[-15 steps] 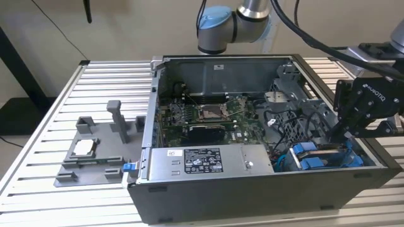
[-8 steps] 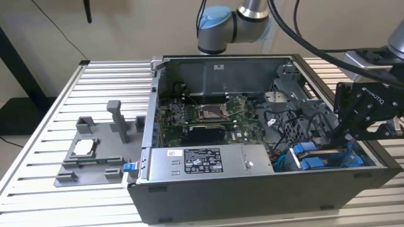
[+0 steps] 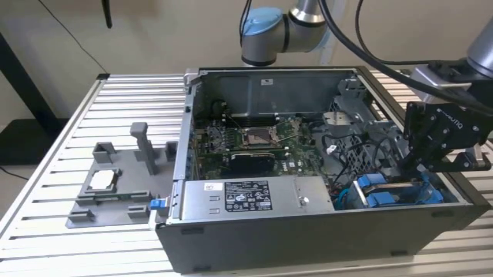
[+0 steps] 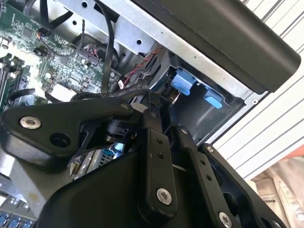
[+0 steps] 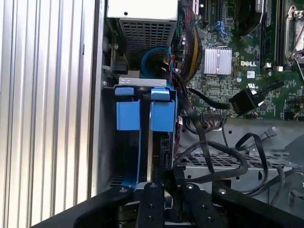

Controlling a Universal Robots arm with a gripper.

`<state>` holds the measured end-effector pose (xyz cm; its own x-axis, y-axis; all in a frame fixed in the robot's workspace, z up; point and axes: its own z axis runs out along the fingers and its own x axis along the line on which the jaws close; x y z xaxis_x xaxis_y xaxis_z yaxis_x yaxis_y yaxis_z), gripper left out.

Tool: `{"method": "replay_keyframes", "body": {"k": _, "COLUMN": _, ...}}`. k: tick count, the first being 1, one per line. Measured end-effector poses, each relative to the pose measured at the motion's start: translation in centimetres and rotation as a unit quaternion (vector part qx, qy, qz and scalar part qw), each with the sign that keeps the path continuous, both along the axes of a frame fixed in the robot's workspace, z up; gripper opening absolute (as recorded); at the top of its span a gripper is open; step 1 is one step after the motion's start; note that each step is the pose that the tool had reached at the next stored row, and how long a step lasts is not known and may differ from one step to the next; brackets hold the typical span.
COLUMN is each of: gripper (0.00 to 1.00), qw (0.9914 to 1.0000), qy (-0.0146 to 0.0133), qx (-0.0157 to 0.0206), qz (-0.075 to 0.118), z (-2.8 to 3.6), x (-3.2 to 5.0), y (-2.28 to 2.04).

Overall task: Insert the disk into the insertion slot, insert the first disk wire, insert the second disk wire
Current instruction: 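Insert the first disk wire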

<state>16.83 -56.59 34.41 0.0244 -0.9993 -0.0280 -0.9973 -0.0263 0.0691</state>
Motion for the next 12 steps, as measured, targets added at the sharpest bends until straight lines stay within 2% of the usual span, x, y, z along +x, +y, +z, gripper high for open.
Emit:
{"method": "replay_keyframes", "body": {"k": 7, "gripper": 0.20, "qw": 0.99995, "qy": -0.0079, "qx": 0.0053, "qz": 0.000, "z": -0.24, "x": -0.03, "y": -0.01}}
{"method": "replay_keyframes", "body": {"k": 12, "gripper": 0.20, "qw": 0.99992, "qy": -0.0096, "qx": 0.0084, "qz": 0.001, "z": -0.59, "x": -0.15, "y": 0.00}}
